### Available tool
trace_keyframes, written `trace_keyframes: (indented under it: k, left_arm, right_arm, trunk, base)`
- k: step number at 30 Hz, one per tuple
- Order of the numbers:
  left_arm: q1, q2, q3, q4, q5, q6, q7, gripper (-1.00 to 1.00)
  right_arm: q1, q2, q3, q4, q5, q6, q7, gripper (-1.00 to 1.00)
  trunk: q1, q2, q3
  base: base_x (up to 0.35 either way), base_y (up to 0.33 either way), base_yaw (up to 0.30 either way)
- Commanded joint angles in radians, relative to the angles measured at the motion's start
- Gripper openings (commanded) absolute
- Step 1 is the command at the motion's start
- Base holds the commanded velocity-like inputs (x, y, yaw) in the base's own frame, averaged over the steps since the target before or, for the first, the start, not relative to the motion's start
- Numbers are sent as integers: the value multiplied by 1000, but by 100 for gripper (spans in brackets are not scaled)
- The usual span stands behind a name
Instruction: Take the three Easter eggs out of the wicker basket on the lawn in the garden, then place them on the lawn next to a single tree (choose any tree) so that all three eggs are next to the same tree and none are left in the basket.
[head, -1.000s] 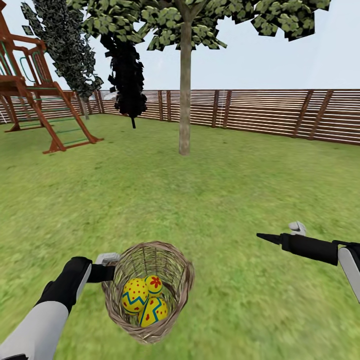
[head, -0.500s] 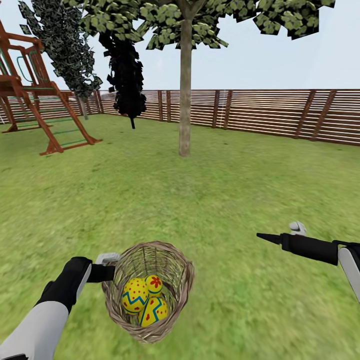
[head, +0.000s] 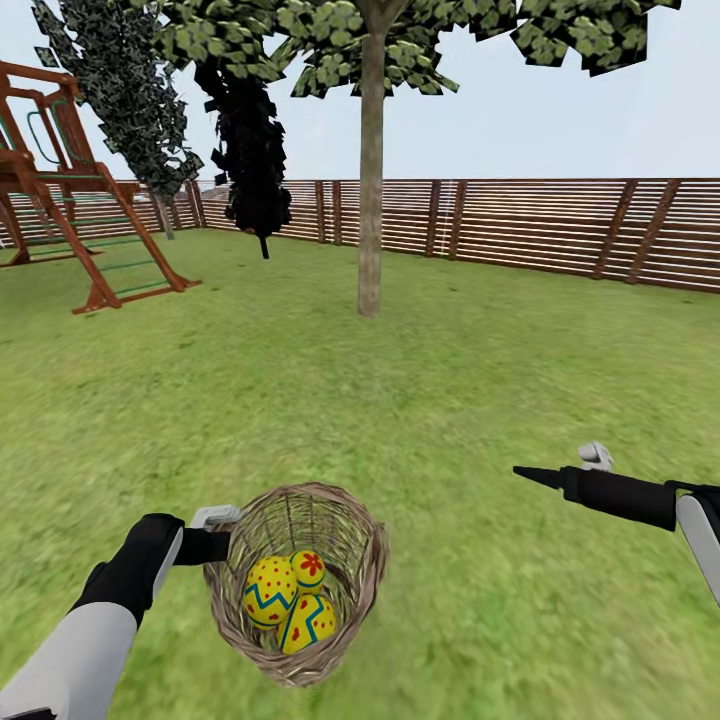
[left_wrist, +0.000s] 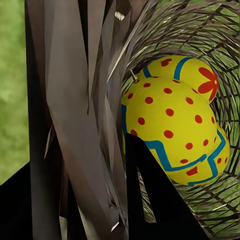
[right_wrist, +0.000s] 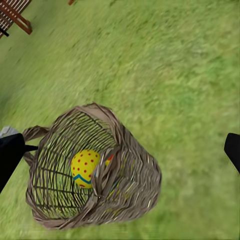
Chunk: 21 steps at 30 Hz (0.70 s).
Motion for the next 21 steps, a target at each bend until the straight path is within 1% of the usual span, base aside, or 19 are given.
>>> trace_keyframes:
  k: [1, 12, 21]
  left_arm:
    - [-1, -1, 4, -1, 0, 5, -8, -100]
    - [-1, -1, 4, -1, 0, 5, -8, -100]
    - [-1, -1, 2, -1, 0, 5, -8, -100]
  right_arm:
    - [-1, 0, -1, 0, 2, 4, 5, 100]
    - [-1, 0, -1, 0, 3, 4, 5, 100]
    - [-1, 1, -1, 0, 3, 4, 5, 100]
  trunk:
    - [1, -1, -1]
    - [1, -1, -1]
    - [1, -1, -1]
  base:
    - [296, 0, 0]
    - [297, 0, 0]
    - [328, 0, 0]
